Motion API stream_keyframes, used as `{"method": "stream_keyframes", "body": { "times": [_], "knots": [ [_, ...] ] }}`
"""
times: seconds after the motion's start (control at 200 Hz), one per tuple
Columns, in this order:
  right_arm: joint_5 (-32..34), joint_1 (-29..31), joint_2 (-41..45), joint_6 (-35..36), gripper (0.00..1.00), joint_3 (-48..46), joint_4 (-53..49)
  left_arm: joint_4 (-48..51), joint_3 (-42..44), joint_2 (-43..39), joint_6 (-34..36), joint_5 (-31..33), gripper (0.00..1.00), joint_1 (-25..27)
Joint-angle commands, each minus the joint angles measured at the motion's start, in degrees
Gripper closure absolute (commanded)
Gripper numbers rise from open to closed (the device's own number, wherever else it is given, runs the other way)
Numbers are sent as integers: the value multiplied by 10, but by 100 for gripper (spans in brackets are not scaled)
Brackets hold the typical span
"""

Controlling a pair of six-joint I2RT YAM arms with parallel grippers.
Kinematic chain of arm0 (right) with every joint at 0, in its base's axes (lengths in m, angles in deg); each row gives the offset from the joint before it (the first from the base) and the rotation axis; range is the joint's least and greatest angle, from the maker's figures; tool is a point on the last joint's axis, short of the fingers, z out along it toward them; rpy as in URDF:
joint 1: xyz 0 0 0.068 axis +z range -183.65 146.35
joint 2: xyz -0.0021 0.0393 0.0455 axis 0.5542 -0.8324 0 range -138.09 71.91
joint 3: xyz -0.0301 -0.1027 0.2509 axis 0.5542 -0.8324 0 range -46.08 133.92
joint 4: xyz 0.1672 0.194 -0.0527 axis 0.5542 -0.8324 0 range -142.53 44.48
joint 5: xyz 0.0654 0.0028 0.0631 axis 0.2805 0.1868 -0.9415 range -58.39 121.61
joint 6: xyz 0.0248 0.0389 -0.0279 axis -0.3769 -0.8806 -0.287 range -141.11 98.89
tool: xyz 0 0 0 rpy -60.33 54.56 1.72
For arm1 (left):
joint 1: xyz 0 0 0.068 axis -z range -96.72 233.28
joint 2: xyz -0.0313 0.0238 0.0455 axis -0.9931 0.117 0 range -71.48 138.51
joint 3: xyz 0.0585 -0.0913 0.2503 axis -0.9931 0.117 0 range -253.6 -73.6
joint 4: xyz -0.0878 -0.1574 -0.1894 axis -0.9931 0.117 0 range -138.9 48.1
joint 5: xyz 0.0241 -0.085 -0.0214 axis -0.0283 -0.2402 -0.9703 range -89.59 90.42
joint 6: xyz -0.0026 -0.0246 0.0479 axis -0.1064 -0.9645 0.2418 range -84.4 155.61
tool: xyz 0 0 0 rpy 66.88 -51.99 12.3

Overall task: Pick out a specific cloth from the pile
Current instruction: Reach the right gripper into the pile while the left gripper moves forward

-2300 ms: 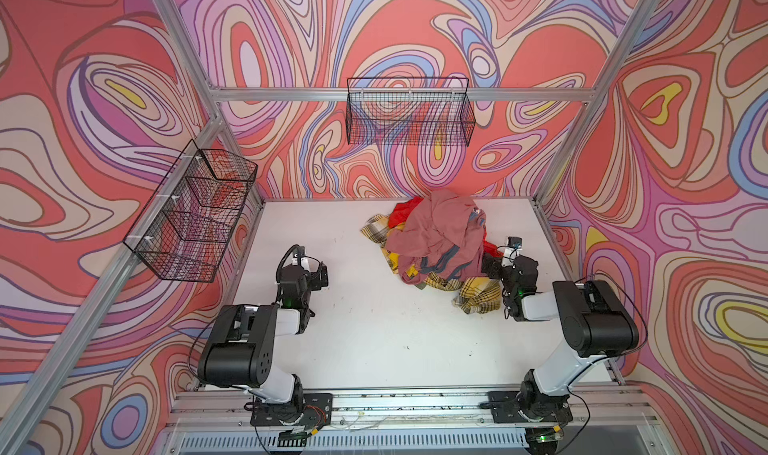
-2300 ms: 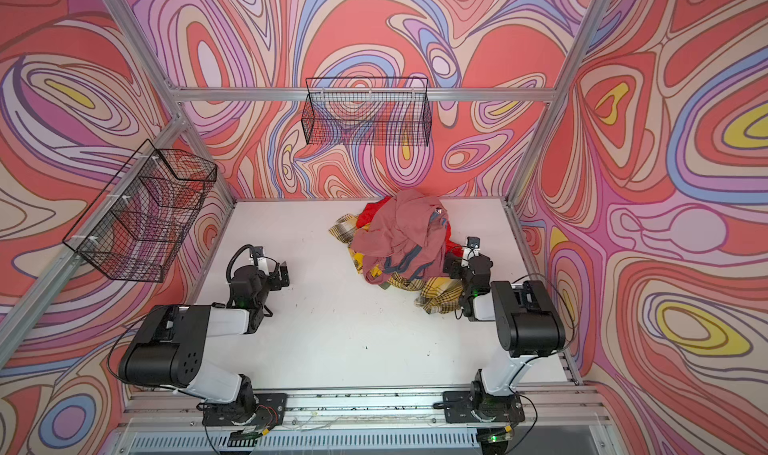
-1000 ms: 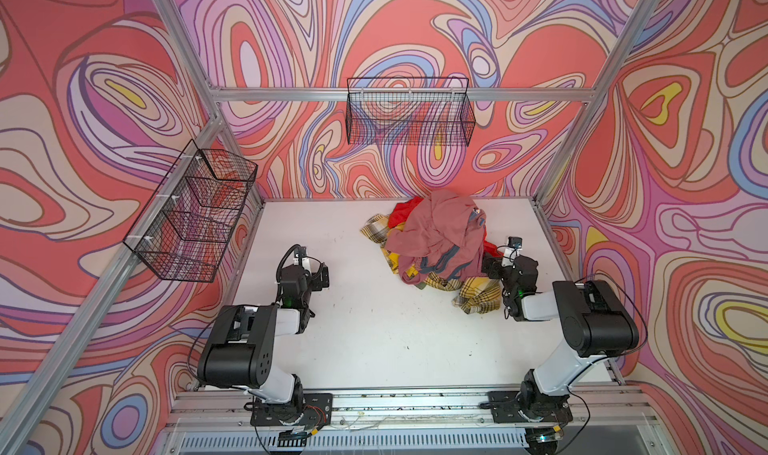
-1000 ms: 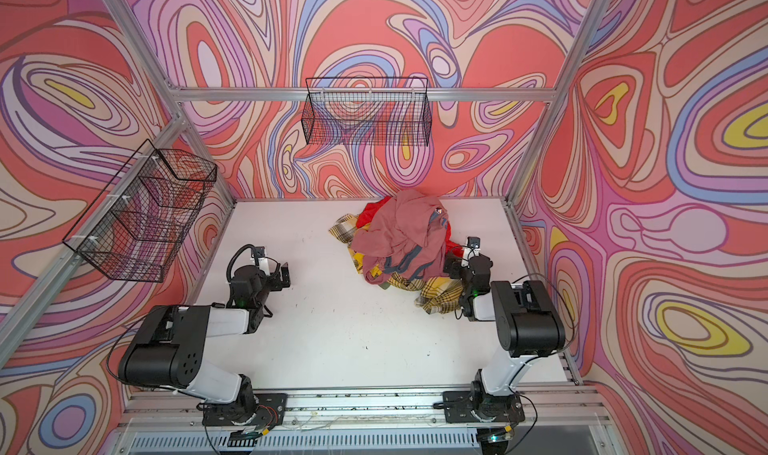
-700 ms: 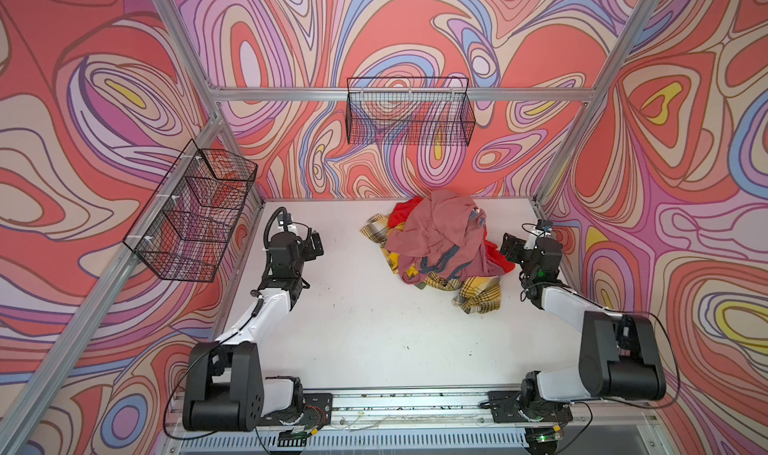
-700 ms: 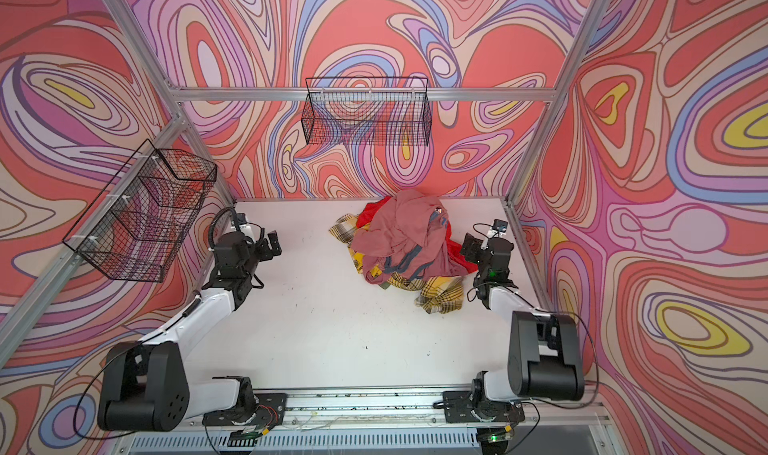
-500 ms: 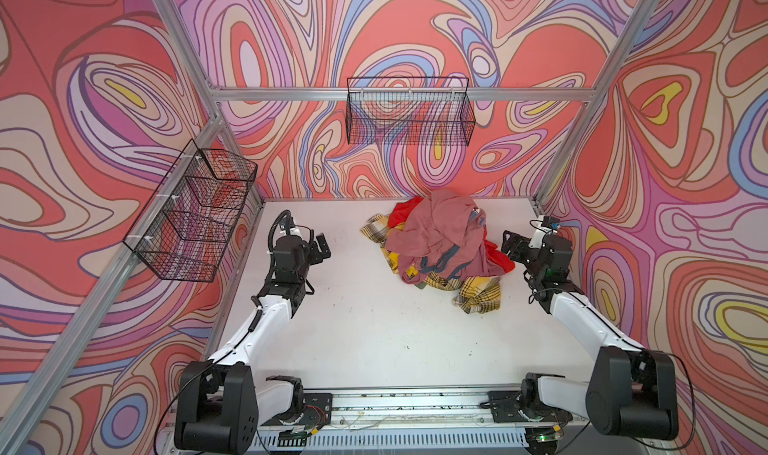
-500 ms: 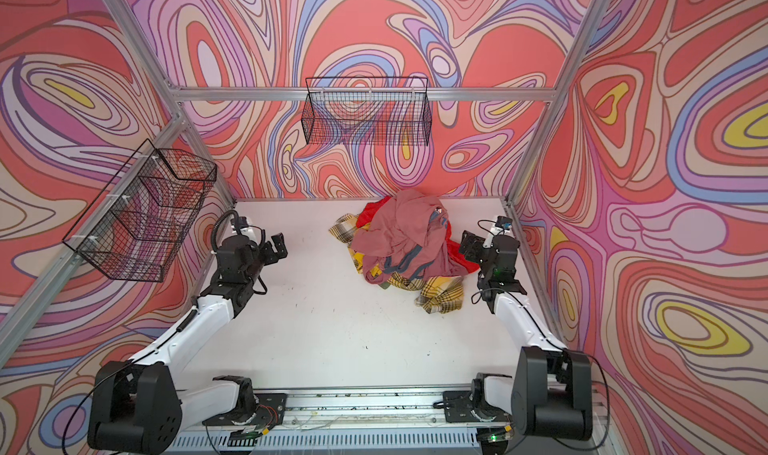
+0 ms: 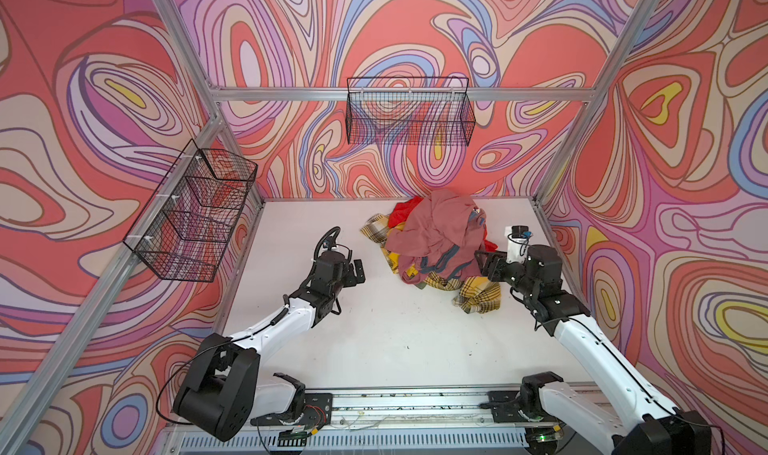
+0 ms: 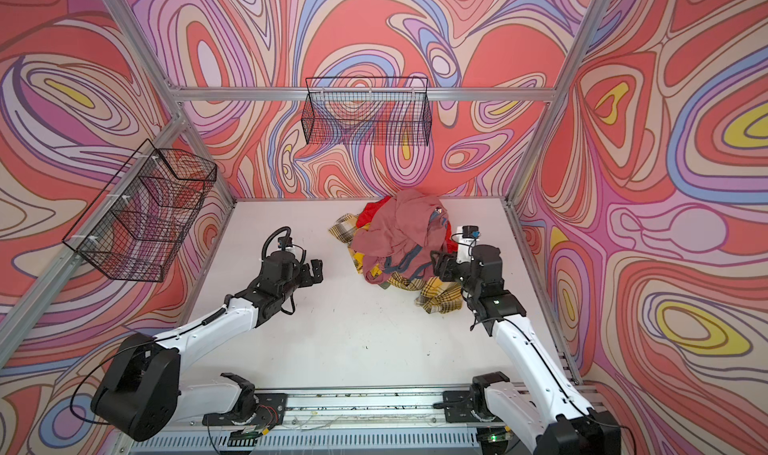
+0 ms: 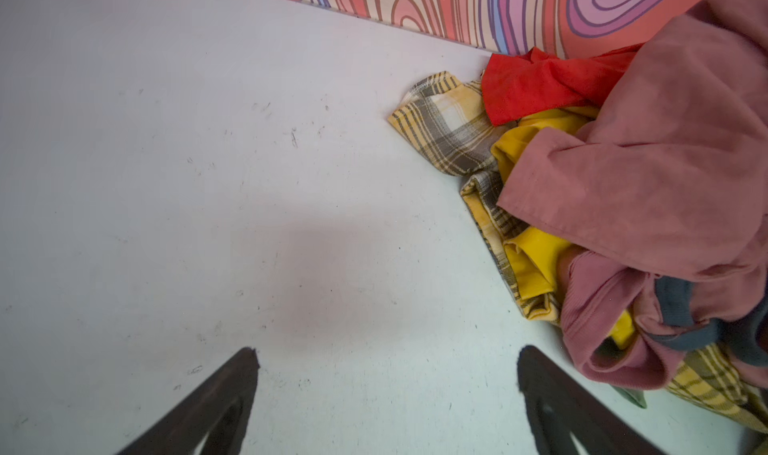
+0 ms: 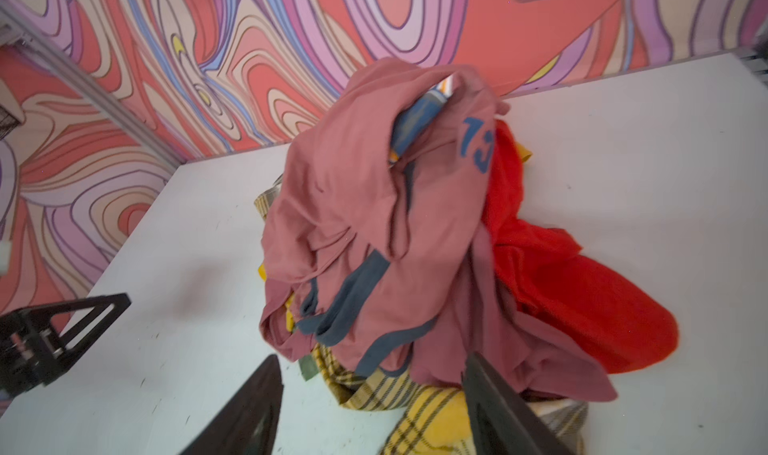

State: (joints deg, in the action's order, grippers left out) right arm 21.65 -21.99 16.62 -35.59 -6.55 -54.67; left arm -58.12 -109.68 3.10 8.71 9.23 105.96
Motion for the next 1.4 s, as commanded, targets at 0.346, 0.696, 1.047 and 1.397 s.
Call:
{"method": "stream_keyframes", "body": {
  "times": [0.346,0.696,1.047,1.397],
  "knots": [
    [267,305,-215,135,35,126,-94,-16,88,-56,-73,36,0,2],
    [335,399,-454,169,39,297,-170,38,114,-106,-69,84,0,1],
    [363,401,-584,139,46,384,-231,60,121,-124,-61,89,0,2],
    [427,395,-651,146,50,427,-220,67,125,-129,-63,71,0,1]
  ]
}}
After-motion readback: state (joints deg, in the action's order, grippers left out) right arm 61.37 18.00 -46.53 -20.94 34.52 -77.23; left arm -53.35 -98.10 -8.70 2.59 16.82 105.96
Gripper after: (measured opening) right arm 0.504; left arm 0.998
